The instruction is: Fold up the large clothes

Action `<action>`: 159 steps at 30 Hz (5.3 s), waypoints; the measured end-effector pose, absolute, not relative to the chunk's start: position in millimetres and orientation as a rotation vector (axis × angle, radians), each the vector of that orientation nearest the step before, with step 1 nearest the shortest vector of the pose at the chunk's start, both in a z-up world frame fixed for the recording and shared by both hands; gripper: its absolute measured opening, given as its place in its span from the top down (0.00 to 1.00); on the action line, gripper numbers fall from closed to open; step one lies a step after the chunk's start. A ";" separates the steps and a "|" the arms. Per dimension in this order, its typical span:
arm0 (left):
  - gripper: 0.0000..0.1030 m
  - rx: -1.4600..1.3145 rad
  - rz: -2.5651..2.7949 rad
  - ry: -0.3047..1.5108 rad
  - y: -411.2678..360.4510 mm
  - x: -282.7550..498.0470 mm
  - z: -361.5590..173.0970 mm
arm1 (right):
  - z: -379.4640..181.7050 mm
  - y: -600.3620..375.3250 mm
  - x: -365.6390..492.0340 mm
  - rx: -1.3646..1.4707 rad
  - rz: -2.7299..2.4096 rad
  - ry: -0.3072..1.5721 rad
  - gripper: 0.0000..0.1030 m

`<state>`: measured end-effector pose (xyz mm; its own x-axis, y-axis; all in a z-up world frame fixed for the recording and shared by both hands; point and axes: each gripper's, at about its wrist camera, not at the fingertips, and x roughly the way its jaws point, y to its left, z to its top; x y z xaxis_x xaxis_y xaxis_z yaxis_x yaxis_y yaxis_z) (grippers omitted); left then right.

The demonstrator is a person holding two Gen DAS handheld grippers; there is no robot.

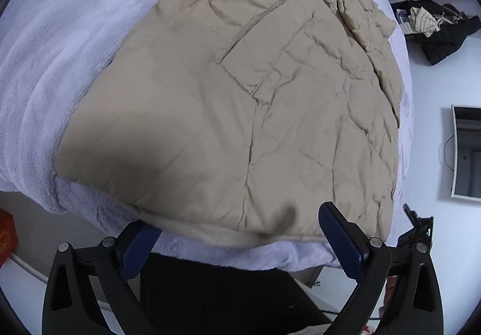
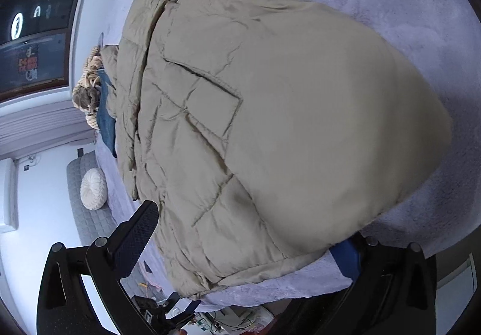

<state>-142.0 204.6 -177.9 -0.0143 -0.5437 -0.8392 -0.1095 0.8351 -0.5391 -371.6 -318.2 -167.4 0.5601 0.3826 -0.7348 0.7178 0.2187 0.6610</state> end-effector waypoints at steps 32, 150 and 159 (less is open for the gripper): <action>0.82 -0.403 -0.463 1.167 185.5 -69.3 -55.1 | -92.3 -342.8 -321.2 1.121 -0.245 1.048 0.92; 0.42 0.114 -0.252 0.999 21.6 287.0 -196.8 | -185.6 -494.7 63.6 0.530 -0.296 1.125 1.00; 0.37 0.020 -0.218 1.046 38.4 286.2 -180.3 | -165.4 -483.9 67.1 0.518 -0.338 1.132 0.95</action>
